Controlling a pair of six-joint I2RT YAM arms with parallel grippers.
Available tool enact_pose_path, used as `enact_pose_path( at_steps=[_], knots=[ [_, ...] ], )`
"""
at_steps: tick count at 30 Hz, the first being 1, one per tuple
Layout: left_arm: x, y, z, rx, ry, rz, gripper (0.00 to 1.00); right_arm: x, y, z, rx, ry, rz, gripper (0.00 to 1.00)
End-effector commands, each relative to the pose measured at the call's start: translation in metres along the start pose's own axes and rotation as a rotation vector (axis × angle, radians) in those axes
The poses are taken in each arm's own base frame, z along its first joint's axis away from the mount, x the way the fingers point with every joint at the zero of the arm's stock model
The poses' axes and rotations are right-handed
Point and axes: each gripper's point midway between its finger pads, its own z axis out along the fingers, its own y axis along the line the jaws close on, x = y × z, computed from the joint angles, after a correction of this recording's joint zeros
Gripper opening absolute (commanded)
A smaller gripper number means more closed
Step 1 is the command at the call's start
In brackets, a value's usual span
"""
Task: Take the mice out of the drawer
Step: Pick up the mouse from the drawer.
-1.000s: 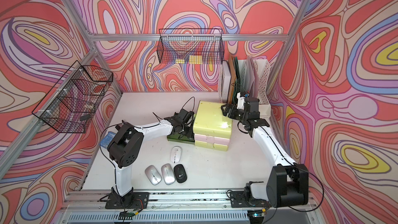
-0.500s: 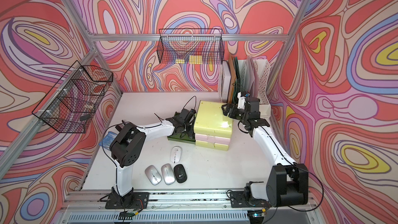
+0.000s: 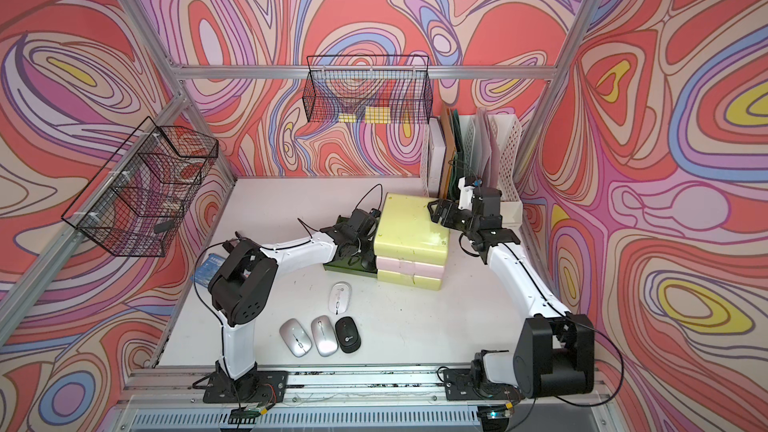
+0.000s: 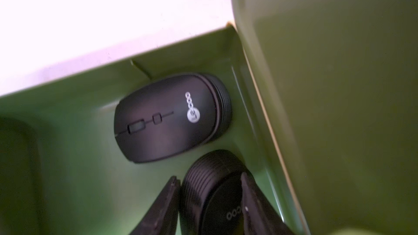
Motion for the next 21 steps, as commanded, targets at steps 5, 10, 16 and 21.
enact_pose_path(
  at_steps=[5, 10, 16, 21],
  knots=[
    [0.046, -0.002, 0.022, -0.025, 0.176, 0.044, 0.65, 0.106, -0.041, 0.009, 0.140, 0.348, 0.081, 0.91],
    [0.057, -0.002, 0.034, -0.032, 0.224, 0.040, 0.67, 0.105, -0.042, 0.009, 0.145, 0.347, 0.081, 0.91],
    [0.075, 0.003, 0.032, -0.045, 0.273, 0.035, 0.65, 0.106, -0.042, 0.010, 0.144, 0.350, 0.083, 0.91],
    [0.078, 0.003, 0.025, -0.031, 0.261, 0.018, 0.41, 0.106, -0.042, 0.010, 0.144, 0.349, 0.082, 0.91]
  ],
)
